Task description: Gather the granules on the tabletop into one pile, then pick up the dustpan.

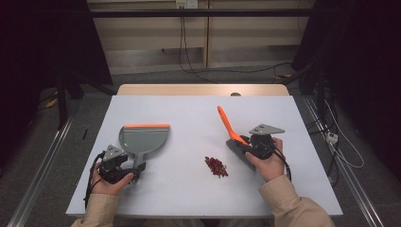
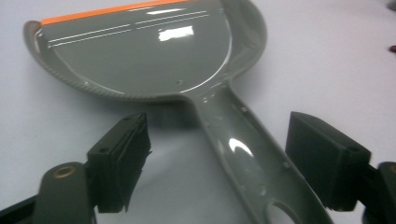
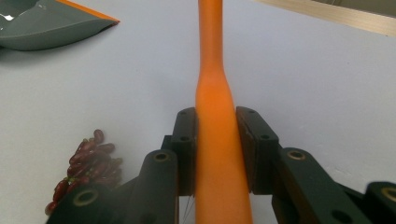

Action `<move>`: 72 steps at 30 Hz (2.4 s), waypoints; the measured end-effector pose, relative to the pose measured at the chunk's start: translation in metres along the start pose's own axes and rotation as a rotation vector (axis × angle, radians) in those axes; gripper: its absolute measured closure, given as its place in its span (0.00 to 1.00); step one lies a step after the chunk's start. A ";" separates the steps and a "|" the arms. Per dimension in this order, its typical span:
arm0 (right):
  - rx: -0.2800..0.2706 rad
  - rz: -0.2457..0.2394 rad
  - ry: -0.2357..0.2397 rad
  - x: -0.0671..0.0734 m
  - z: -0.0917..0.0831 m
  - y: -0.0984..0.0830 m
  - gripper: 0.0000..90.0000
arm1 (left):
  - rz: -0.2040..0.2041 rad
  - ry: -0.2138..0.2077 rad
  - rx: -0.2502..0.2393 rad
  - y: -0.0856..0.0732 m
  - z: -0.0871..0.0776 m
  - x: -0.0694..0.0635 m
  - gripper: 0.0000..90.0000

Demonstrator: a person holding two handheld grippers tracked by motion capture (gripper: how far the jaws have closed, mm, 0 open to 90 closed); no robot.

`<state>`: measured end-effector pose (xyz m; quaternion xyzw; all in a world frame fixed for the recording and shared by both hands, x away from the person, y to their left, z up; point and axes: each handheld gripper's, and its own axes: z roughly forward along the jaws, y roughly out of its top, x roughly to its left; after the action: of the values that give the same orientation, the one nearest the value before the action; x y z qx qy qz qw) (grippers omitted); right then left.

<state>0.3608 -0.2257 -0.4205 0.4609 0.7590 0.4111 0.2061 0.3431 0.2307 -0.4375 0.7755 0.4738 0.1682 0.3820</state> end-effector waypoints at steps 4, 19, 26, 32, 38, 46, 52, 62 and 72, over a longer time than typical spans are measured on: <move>0.009 -0.004 0.002 -0.001 -0.001 0.001 0.78 | -0.013 -0.005 0.010 0.002 -0.001 0.003 0.27; 0.033 -0.008 0.011 -0.001 -0.002 0.005 0.78 | -0.030 0.023 0.084 0.019 0.005 0.020 0.53; 0.039 -0.011 0.012 -0.002 -0.001 0.007 0.78 | -0.015 0.031 0.161 0.025 0.023 0.018 0.63; 0.042 -0.015 0.010 -0.002 -0.002 0.007 0.78 | 0.062 0.041 0.170 0.025 0.021 0.020 0.70; 0.040 -0.015 0.011 -0.002 -0.002 0.006 0.77 | 0.075 -0.013 0.150 0.026 0.012 0.023 0.70; 0.049 -0.015 0.016 -0.002 -0.002 0.007 0.72 | 0.130 -0.105 0.128 0.029 -0.001 0.015 0.70; 0.069 -0.029 0.019 -0.001 -0.003 0.009 0.70 | 0.186 -0.199 0.118 0.030 -0.010 0.002 0.70; 0.167 -0.047 0.040 -0.004 -0.006 0.016 0.73 | 0.276 -0.315 0.140 0.022 -0.015 -0.016 0.70; 0.220 -0.033 0.015 -0.006 -0.002 0.011 0.79 | 0.361 -0.434 0.196 0.013 -0.008 -0.037 0.70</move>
<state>0.3681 -0.2289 -0.4103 0.4651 0.8085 0.3255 0.1552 0.3276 0.1983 -0.4188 0.8982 0.2494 0.0170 0.3615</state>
